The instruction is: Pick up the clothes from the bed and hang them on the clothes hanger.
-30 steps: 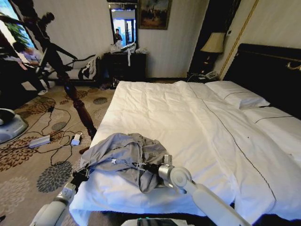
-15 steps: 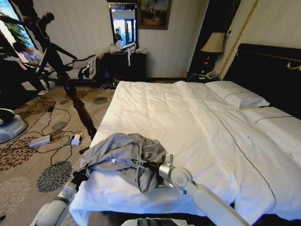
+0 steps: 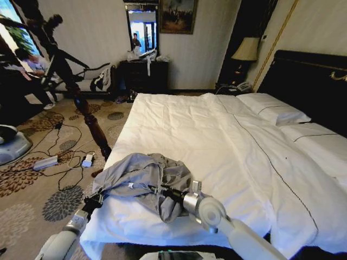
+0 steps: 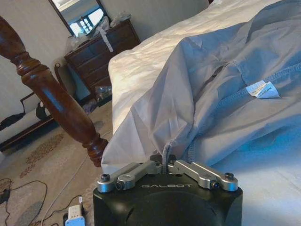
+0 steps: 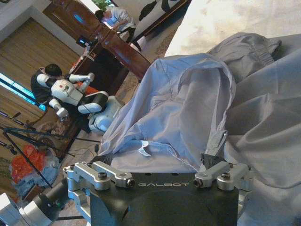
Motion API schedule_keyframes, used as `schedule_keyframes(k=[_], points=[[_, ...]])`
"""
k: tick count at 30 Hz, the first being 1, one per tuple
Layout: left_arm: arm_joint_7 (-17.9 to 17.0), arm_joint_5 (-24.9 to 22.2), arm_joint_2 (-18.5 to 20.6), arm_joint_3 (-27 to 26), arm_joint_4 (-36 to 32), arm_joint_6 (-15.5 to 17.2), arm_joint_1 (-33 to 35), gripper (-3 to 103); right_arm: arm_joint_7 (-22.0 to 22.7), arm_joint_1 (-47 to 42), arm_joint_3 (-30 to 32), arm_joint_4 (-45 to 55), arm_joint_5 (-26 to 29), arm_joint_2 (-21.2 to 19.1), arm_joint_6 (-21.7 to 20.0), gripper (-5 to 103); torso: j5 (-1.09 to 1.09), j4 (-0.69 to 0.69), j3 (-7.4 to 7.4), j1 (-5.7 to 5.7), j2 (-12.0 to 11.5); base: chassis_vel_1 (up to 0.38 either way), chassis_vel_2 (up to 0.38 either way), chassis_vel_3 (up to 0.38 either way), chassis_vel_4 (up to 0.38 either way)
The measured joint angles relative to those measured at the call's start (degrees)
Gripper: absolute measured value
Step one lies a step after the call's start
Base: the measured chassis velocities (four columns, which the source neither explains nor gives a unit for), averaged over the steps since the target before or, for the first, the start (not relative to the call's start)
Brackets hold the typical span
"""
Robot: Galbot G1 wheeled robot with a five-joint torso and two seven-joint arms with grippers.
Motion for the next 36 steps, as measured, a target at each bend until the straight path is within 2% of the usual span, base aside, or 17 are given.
schedule_keyframes(k=[7, 15, 20, 36], points=[[0.00, 0.15, -0.20, -0.54, -0.50, 0.00, 0.73, 0, 0.80, 0.40, -0.02, -0.48, -0.62, -0.21, -0.50, 100, 0.00, 0.00, 0.00, 0.00, 0.00, 0.000, 0.000, 0.000, 0.000], [0.00, 0.27, -0.37, -0.98, -1.13, 0.08, 1.48, 0, 4.66, 0.96, 0.06, -1.76, -1.01, -0.07, -2.56, 100, 0.00, 0.00, 0.00, 0.00, 0.00, 0.000, 0.000, 0.000, 0.000], [0.01, 0.33, -0.42, -0.99, -1.15, 0.10, 1.53, 0, 4.77, 1.47, -0.13, -2.08, -0.81, 0.30, -2.62, 100, 0.00, 0.00, 0.00, 0.00, 0.00, 0.000, 0.000, 0.000, 0.000], [-0.02, 0.39, -0.85, 0.03, 0.66, 0.12, -0.36, 0, 4.30, 6.27, -2.89, -7.70, 0.95, 4.90, -2.30, 100, 0.00, 0.01, 0.00, 0.01, -0.01, 0.000, 0.000, 0.000, 0.000]])
